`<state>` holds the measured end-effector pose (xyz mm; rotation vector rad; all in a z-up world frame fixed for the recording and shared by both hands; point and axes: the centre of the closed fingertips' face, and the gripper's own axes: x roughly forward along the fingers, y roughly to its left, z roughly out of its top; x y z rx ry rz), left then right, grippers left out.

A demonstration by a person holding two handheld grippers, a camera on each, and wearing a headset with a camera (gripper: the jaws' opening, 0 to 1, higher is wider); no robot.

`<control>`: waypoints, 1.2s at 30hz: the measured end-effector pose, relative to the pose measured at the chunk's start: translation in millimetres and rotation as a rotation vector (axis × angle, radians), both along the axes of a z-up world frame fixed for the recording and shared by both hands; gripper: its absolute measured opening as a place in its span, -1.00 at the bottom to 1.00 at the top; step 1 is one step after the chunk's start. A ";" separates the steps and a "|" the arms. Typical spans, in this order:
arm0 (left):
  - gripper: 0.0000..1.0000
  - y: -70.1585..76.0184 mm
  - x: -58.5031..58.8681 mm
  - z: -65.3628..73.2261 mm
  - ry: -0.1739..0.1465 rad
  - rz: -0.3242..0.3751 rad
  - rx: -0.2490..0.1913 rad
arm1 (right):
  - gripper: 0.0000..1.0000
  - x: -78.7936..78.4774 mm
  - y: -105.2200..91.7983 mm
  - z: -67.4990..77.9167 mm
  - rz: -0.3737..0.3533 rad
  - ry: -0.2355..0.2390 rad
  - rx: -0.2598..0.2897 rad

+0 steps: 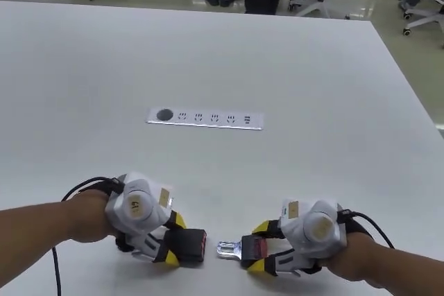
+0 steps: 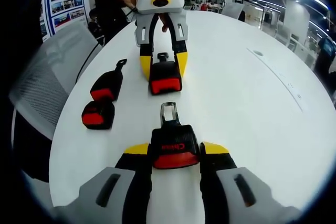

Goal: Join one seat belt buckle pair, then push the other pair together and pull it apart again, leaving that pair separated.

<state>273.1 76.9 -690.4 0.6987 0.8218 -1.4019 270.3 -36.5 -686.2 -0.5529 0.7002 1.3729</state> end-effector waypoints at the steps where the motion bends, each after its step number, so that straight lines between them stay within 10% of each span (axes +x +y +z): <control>1: -0.33 -0.2 0.2 0.0 0.000 0.000 0.000 | -0.33 1.3 -1.5 -0.3 0.000 -0.002 0.001; 36: -0.31 -2.5 -3.1 2.6 0.010 0.017 0.011 | -0.32 -1.7 -41.4 -3.4 -0.016 0.004 0.007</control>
